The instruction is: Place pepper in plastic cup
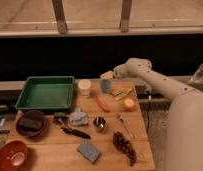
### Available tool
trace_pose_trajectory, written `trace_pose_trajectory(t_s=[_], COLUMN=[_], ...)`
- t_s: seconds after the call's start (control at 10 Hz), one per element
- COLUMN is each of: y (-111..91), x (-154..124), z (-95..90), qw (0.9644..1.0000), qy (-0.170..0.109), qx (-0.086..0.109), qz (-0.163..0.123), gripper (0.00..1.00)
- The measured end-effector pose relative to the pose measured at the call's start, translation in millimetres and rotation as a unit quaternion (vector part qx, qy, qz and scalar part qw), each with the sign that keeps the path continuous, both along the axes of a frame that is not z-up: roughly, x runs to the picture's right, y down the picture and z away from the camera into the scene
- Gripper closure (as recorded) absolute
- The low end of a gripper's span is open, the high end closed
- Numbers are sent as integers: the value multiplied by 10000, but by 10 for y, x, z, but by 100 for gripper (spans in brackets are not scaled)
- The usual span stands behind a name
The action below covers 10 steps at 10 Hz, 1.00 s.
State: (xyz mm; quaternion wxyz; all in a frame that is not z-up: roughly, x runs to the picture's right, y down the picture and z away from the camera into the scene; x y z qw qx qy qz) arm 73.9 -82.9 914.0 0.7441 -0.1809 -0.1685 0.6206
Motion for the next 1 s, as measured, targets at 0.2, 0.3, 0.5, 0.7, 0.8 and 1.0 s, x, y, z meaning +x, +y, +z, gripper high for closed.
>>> trace_pose_trajectory(t_s=[0.2,0.3,0.5,0.7,0.8,1.0], y=[96,157,318,484,558,685], x=[107,119,180,201,157,134], z=[-98,-128,-239,-343,-378,-405], qw=[9999,9999,9998,9996,9990,9968], qy=[49,62,122,250,343,520], qx=[74,83,106,45,-49,-241], qz=[68,76,73,-79,-269,-553], gripper=[20,20,20,20,20,20])
